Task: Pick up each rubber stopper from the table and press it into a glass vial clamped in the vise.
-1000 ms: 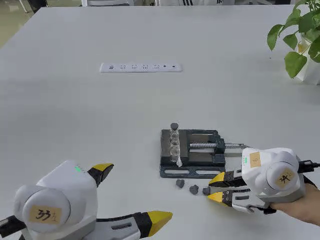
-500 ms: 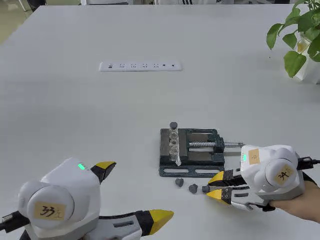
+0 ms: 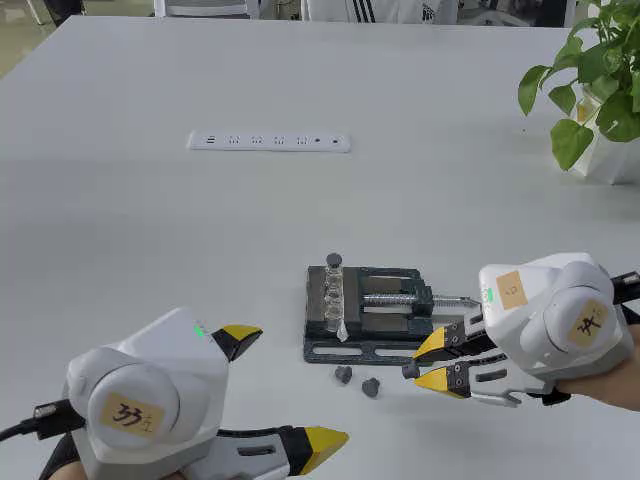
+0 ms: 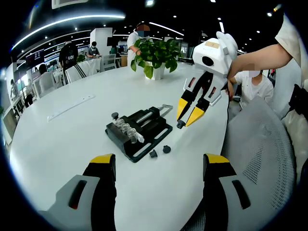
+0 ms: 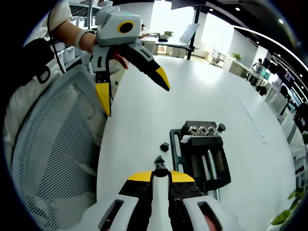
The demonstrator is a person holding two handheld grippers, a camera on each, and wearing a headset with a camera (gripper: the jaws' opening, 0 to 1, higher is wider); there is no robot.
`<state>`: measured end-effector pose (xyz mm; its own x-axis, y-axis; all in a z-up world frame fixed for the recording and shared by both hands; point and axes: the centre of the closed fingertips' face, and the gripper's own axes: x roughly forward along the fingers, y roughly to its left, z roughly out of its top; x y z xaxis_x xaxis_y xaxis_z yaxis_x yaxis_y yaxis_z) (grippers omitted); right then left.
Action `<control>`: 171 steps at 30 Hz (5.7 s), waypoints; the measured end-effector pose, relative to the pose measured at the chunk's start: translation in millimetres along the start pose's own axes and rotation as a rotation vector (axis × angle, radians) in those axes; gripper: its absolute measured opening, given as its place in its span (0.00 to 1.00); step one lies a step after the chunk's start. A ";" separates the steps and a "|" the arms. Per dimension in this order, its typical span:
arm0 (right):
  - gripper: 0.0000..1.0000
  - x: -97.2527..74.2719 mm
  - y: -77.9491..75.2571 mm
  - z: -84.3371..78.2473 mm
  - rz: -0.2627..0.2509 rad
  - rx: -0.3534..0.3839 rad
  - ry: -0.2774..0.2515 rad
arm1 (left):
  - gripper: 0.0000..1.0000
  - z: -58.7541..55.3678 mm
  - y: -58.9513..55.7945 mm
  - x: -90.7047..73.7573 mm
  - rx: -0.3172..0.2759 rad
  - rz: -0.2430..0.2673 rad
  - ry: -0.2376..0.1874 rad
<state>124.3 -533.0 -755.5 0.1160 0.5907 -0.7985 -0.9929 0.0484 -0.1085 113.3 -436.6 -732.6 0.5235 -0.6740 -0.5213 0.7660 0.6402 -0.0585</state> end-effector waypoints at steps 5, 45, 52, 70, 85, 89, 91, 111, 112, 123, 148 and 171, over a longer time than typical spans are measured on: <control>0.06 -18.2 1.9 14.5 0.039 -0.149 0.053 | 0.58 12.4 -12.9 9.9 0.080 -0.075 0.004; 0.06 -36.6 26.9 57.2 0.174 -0.386 0.123 | 0.05 57.8 -64.4 28.2 0.195 -0.307 0.013; 0.06 -39.4 26.5 58.8 0.181 -0.375 0.117 | 0.04 59.6 -64.4 27.4 0.222 -0.306 -0.003; 0.09 -47.4 14.1 67.2 0.150 -0.256 0.076 | 0.04 76.9 -56.5 25.2 0.290 -0.234 -0.125; 0.07 -49.9 14.0 70.2 0.151 -0.239 0.057 | 0.04 79.5 -55.4 22.8 0.286 -0.219 -0.173; 0.07 -47.8 14.8 68.5 0.158 -0.240 0.062 | 0.04 77.5 -55.7 24.1 0.273 -0.213 -0.175; 0.06 -47.2 15.6 67.7 0.166 -0.242 0.068 | 0.04 76.5 -56.2 24.5 0.263 -0.211 -0.174; 0.06 -31.5 -4.7 59.9 0.197 -0.257 0.108 | 0.73 42.7 -10.4 25.0 0.089 -0.019 -0.118; 0.06 -30.5 -5.9 60.0 0.197 -0.260 0.108 | 0.75 41.2 -8.0 24.3 0.081 -0.010 -0.117; 0.06 -10.0 -40.8 55.3 0.240 -0.298 0.150 | 0.99 26.8 19.1 20.4 0.009 0.065 -0.110; 0.06 38.7 -107.2 61.5 0.294 -0.681 0.269 | 0.99 -10.0 29.6 17.0 -0.132 0.114 -0.072; 0.06 62.8 -102.7 53.9 0.372 -0.820 0.313 | 0.97 -21.4 30.9 21.2 -0.184 0.111 -0.056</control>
<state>232.1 -457.4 -762.6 -0.0835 0.2062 -0.9749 -0.6541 -0.7495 -0.1025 140.0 -423.2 -763.6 0.6242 -0.6121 -0.4856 0.6245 0.7643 -0.1606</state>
